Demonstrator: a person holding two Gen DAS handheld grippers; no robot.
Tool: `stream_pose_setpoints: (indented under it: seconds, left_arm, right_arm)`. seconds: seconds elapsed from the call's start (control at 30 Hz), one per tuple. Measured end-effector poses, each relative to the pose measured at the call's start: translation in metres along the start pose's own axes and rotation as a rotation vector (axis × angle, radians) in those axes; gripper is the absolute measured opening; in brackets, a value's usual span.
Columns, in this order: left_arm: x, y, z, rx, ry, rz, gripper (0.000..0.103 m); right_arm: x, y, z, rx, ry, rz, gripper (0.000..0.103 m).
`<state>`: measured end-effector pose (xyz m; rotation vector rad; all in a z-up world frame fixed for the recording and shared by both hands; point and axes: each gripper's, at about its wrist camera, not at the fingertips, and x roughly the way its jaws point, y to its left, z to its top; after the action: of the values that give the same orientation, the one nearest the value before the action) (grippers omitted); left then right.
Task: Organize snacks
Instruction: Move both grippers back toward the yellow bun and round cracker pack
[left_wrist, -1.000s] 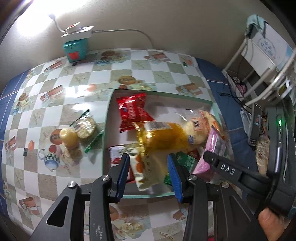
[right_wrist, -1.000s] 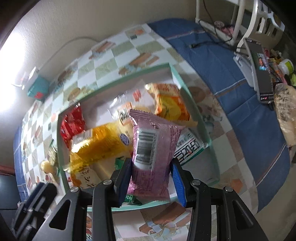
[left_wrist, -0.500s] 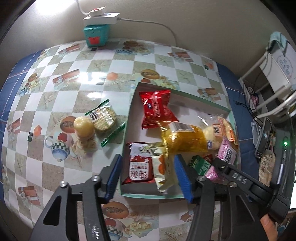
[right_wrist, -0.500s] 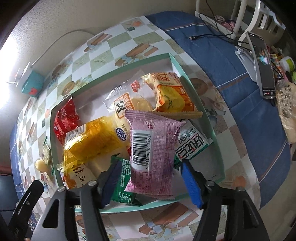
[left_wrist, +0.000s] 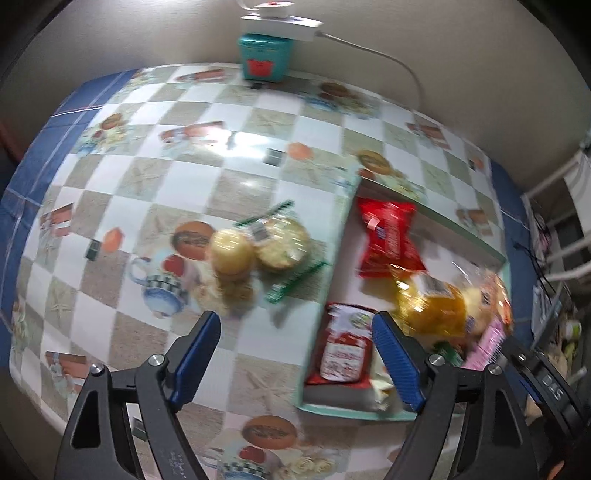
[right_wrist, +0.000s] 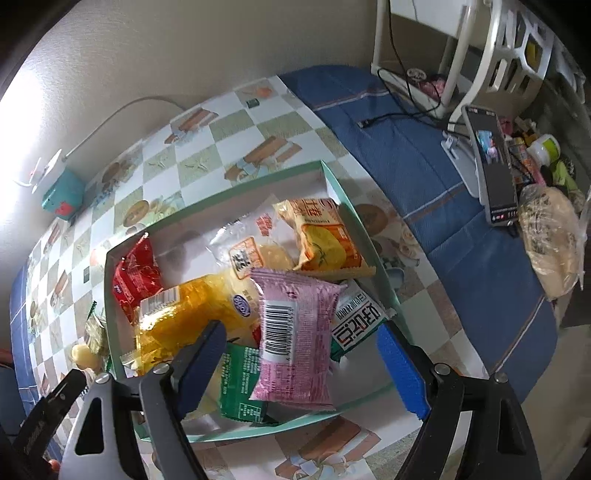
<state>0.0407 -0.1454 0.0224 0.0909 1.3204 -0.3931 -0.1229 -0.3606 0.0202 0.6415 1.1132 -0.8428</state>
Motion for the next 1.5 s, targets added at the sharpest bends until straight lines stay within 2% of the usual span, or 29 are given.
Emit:
stream_pose_setpoints:
  seconds: [0.1,0.17,0.3,0.37,0.43,0.53,0.8,1.13,1.5]
  left_arm:
    - [-0.001,0.02,0.007,-0.051,-0.016,0.021,0.088]
    - [-0.002,0.038,0.011,-0.108,-0.028,0.027,0.098]
    - [-0.001,0.07,0.017,-0.193,-0.03,0.034,0.098]
    - [0.0,0.082,0.019,-0.227,-0.032,0.045,0.098]
    - [0.0,0.096,0.02,-0.269,-0.034,0.05,0.098]
    - [-0.001,0.112,0.021,-0.317,-0.037,0.05,0.098]
    - [-0.004,0.142,0.023,-0.391,-0.042,0.058,0.098]
    - [-0.001,0.164,0.026,-0.436,-0.046,0.061,0.098]
    - [0.011,0.161,0.036,-0.427,-0.05,0.019,0.098]
  right_arm:
    - [-0.005,0.012,-0.001,-0.025,-0.023,0.002,0.087]
    - [-0.01,0.018,-0.002,-0.043,-0.037,0.005,0.087]
    - [-0.015,0.034,-0.005,-0.065,-0.055,0.017,0.087]
    - [-0.016,0.044,-0.007,-0.082,-0.059,0.027,0.091]
    - [-0.017,0.054,-0.009,-0.091,-0.064,0.036,0.1]
    - [-0.02,0.07,-0.014,-0.098,-0.075,0.052,0.1]
    - [-0.026,0.12,-0.024,-0.175,-0.099,0.113,0.103]
    - [-0.013,0.171,-0.037,-0.263,-0.058,0.195,0.103]
    - [0.012,0.201,-0.038,-0.343,-0.011,0.177,0.103]
